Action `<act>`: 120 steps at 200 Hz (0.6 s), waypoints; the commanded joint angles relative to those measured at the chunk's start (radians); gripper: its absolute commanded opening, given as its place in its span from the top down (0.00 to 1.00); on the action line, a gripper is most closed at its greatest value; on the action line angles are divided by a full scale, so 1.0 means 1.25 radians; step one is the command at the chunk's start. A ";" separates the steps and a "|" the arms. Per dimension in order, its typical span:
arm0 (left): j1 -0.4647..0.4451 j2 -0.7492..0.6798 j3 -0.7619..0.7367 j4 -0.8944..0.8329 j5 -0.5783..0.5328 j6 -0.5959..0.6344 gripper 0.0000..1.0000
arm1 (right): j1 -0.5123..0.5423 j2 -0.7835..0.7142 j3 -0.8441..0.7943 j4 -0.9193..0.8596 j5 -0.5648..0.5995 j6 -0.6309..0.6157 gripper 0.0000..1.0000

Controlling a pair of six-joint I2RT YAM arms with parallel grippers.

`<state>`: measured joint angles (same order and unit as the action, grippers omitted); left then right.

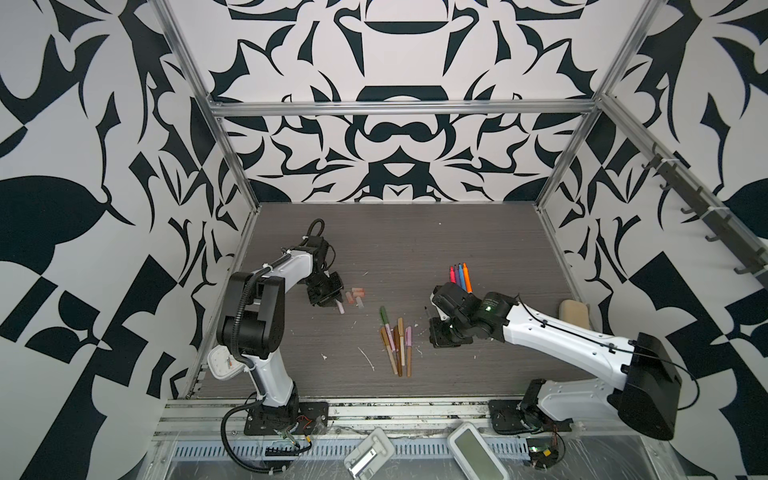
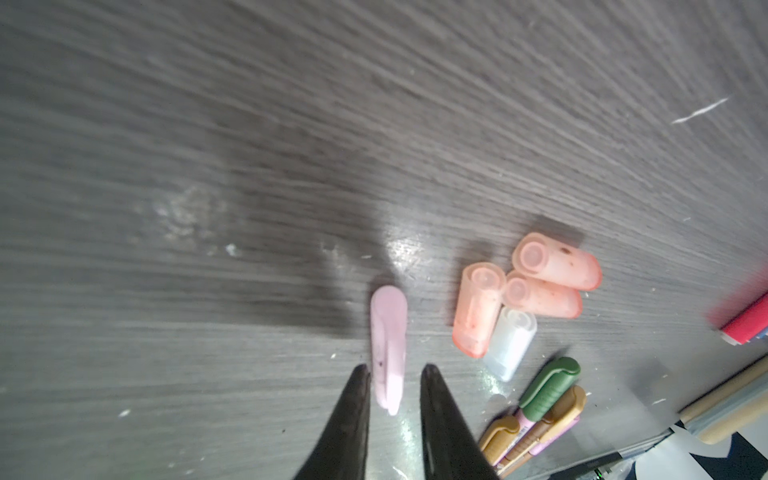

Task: Open the pen caps
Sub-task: 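Carry the uncapped green pen beside the highlighters and open the right gripper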

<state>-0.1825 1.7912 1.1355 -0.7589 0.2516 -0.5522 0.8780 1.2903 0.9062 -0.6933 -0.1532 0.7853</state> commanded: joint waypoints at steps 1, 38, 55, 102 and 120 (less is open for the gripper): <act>0.002 0.014 0.006 -0.016 0.010 0.007 0.74 | -0.009 -0.006 0.041 -0.009 0.000 -0.015 1.00; 0.002 -0.006 0.015 -0.022 0.017 0.006 0.74 | -0.080 0.055 0.094 -0.036 -0.015 -0.050 1.00; 0.002 -0.022 0.025 -0.030 0.022 0.006 0.74 | -0.107 0.112 0.142 -0.083 0.021 -0.099 1.00; 0.002 -0.081 0.043 -0.041 0.048 0.005 0.74 | -0.164 0.278 0.283 -0.182 0.152 -0.203 1.00; 0.002 -0.106 0.052 -0.062 0.050 0.005 0.74 | -0.182 0.334 0.320 -0.192 0.157 -0.223 1.00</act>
<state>-0.1825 1.7187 1.1568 -0.7731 0.2935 -0.5518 0.6746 1.6588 1.2324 -0.8547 -0.0292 0.5823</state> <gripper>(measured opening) 0.256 0.122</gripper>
